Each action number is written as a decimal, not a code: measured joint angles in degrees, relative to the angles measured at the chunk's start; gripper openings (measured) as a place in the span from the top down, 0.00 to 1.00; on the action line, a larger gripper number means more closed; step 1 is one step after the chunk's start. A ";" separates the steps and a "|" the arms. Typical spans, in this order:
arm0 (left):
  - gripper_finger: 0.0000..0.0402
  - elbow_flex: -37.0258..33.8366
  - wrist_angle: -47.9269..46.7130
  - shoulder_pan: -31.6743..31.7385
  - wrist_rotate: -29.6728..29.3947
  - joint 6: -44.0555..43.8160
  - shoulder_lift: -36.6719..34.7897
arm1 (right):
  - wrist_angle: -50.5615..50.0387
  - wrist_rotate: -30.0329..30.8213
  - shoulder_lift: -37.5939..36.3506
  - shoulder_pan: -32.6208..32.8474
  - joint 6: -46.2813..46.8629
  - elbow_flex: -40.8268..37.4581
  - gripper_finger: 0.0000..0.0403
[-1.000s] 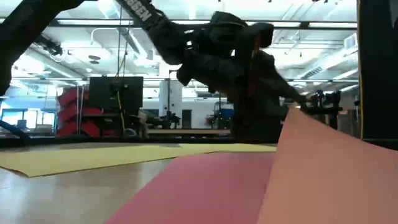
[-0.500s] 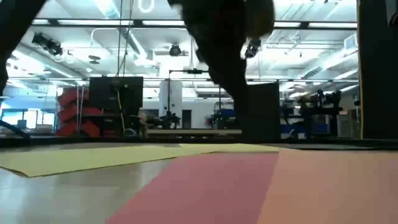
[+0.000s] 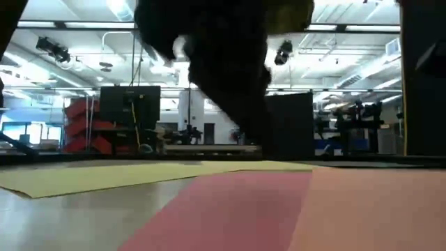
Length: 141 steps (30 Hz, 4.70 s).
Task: Organize paper
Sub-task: Stack the orange paper on top of the orange paper
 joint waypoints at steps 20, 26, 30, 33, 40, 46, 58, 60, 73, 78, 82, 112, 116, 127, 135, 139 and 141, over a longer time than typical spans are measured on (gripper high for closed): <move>0.76 -7.48 5.01 -0.10 4.21 -1.62 -0.32 | -8.08 -18.75 3.91 -0.68 -0.22 0.08 0.74; 0.76 -7.52 5.01 -0.12 4.24 -1.58 -0.21 | -14.59 -20.12 2.22 -0.21 1.46 -0.10 0.74; 0.76 -7.56 4.97 -0.14 4.40 -1.58 -0.16 | -21.22 -21.04 0.46 0.40 3.52 -0.10 0.74; 0.76 -7.59 4.99 -0.14 4.47 -1.58 -0.11 | -24.90 -21.31 -0.56 0.89 4.39 -0.10 0.74; 0.76 -7.64 5.20 -0.16 4.49 -1.58 -0.06 | -26.68 -15.66 -1.01 0.78 4.87 2.29 0.74; 0.76 -7.72 5.58 -0.16 4.58 -1.58 -0.06 | -13.94 -1.15 -0.97 -2.81 -3.02 3.88 0.74; 0.76 -7.72 6.04 -0.22 4.66 -1.58 -0.06 | -1.28 -1.92 5.25 -11.21 -15.79 3.78 0.74; 0.76 -7.72 6.02 -0.27 4.66 -1.59 -0.06 | -1.38 -3.05 6.11 -11.20 -16.68 3.77 0.74; 0.76 -7.67 6.53 -0.29 5.14 -1.59 -0.06 | -7.60 -8.76 7.03 -8.18 -16.34 4.12 0.74; 0.76 -7.63 6.19 -0.29 5.15 -2.29 -0.06 | -12.06 -11.68 7.01 -7.90 -16.49 4.49 0.74; 0.76 -7.61 5.99 -0.29 5.15 -2.93 -0.06 | -14.26 -13.75 6.99 -7.90 -17.61 4.52 0.74; 0.76 -7.74 4.72 -0.29 5.15 -3.13 -0.06 | -24.54 -14.83 5.67 -8.51 -21.40 5.90 0.74; 0.76 -7.74 4.77 -0.29 5.12 -3.13 -0.06 | -24.22 -12.05 3.31 -8.67 -20.36 7.16 0.74; 0.76 -7.74 4.88 -0.27 5.34 -3.13 -0.06 | -26.10 -10.48 2.66 -8.08 -17.51 7.16 0.74; 0.76 -5.74 3.53 -0.01 5.42 -3.09 -0.95 | -28.48 -3.13 -1.77 -7.38 -13.91 7.20 0.74; 0.76 -5.60 2.75 0.17 4.43 -2.95 -1.80 | -29.81 1.63 -5.91 -6.78 -11.02 7.20 0.74; 0.76 -5.60 2.55 0.37 4.20 -2.91 -2.34 | -30.14 5.03 -7.89 -6.36 -9.70 7.20 0.74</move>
